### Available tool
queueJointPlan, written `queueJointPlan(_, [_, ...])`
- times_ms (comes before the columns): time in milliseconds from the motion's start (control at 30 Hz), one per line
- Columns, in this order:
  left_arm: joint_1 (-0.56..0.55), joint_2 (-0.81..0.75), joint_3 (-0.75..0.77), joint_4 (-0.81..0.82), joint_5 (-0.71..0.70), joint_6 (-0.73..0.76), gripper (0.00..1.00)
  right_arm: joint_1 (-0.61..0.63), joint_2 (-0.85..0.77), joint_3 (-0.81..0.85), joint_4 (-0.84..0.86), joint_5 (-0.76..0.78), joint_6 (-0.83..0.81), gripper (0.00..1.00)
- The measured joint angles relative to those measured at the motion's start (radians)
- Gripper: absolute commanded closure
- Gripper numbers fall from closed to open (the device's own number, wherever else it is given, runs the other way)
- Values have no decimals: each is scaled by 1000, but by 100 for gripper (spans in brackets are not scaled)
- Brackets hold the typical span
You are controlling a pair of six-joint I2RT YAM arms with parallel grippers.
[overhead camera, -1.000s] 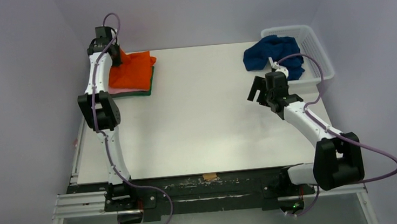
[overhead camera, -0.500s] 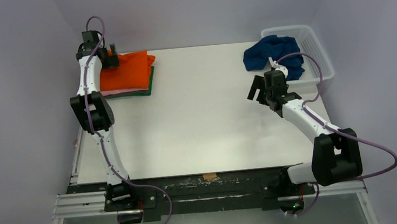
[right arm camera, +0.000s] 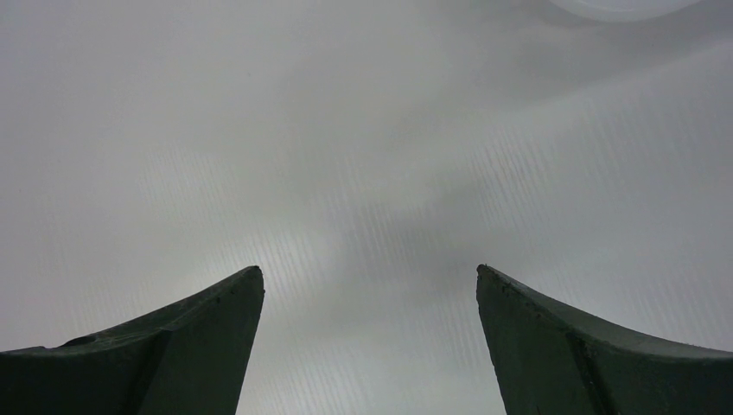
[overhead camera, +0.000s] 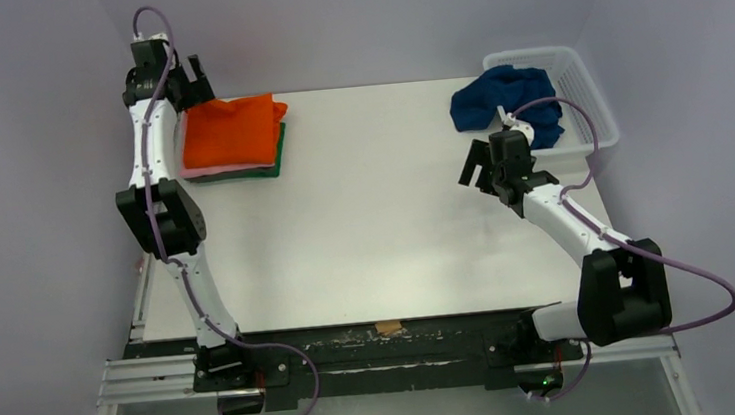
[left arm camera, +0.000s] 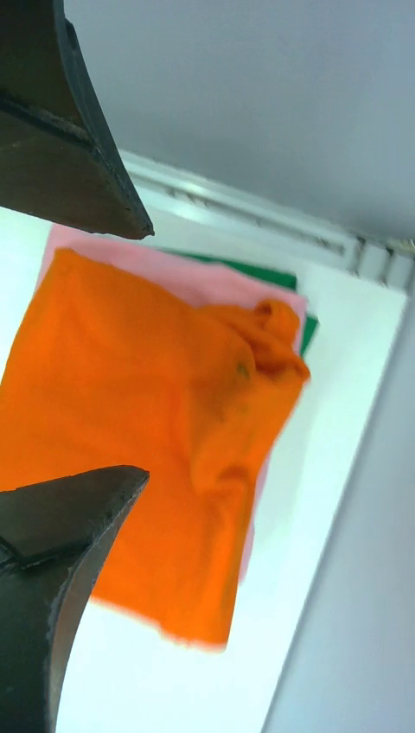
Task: Fold and stack the t-shirts
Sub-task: Put the neatly folded tshirt into the corner of the board with the left arm
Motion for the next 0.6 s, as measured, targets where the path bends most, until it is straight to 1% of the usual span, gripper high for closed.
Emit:
queueJointPlan(100, [2,-46,-35,53,151,-1,0,0,0,0,-3,8,0,9])
queueJointPlan(233, [0,-41,-46,93,373,14,0,0,0,0,-5,19,0,9])
queueJointPlan(300, [-1,-31,-51,99,455,28,0,0,3,2,-10,23,0,9])
queueJointPlan(433, [0,29,-23,99,526,46,0,0,11,5,-13,37,0,9])
queueJointPlan(600, [15,129,10,134,550,42,0,0,29,17,-23,53,0,9])
